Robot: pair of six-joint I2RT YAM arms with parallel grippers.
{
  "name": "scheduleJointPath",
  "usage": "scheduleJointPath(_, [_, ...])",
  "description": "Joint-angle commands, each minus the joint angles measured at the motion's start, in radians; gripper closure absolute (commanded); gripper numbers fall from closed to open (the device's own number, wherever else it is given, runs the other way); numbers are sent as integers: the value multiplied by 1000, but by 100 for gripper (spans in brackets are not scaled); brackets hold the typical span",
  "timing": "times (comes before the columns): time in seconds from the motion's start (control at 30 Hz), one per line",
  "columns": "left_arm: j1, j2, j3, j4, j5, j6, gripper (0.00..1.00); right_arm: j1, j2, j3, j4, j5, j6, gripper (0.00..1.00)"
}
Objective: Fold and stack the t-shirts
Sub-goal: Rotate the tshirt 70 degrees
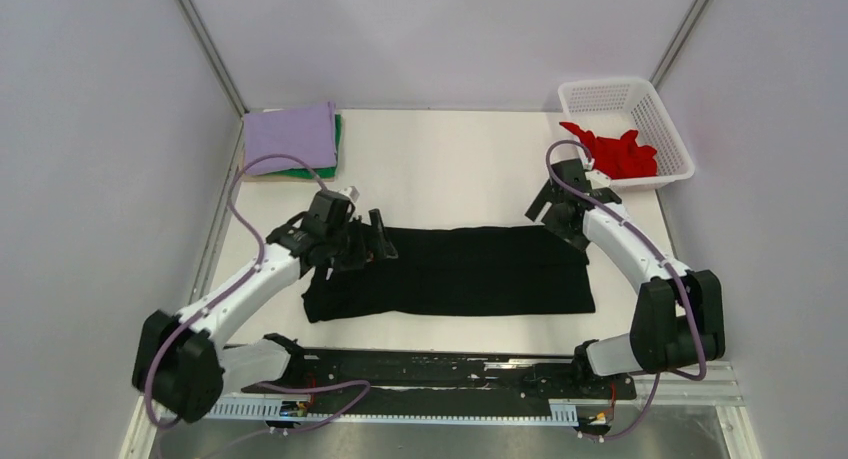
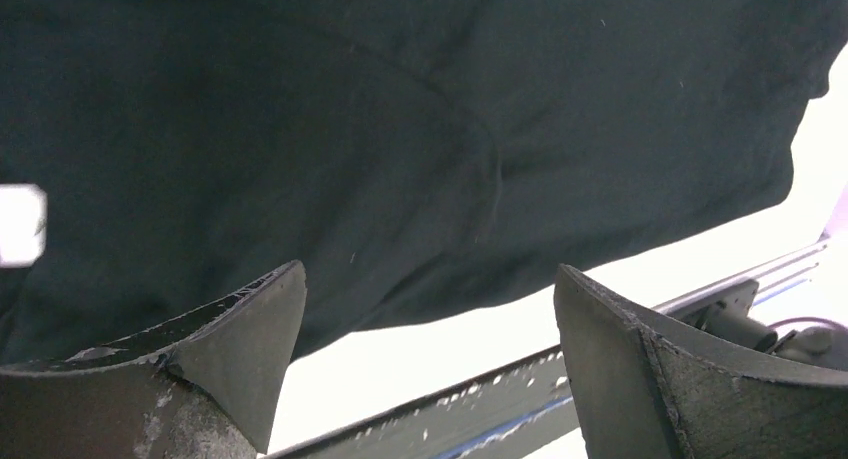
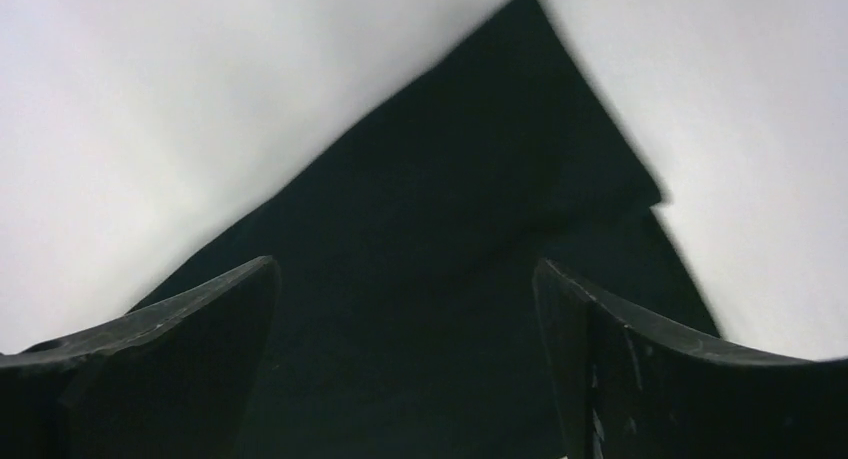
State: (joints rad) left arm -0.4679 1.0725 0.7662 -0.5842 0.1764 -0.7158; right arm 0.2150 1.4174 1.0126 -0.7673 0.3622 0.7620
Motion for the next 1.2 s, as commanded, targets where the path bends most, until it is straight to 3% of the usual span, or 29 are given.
scheduleJointPath(0.0, [17,244,24,288,89,-97,0,6,23,-60,310,-381,-130,0])
scheduleJointPath(0.2, [149,634,100,420,151,-135,0,5,137,-66,330,-386,-163,0])
scheduleJointPath(0.4, [169,916,300,446,147,-190,0,5,141,-164,312,-446,-144,0])
scheduleJointPath(0.6, [179,1229,777,395,125,-247,0,52,70,-254,319,-641,-114,0])
scheduleJointPath(0.73, [177,1487,1273,312,176,-282,0,160,51,-274,311,-784,-101,0])
scheduleJointPath(0.87, [172,1699,1593,332,281,-313,0,316,63,-262,311,-847,-132,0])
scheduleJointPath(1.07, [137,1831,1708,700,380,-426,0,437,118,-176,314,-820,-179,0])
scheduleJointPath(1.17, [124,1874,1787,746,415,-402,0,439,105,-149,312,-790,-186,0])
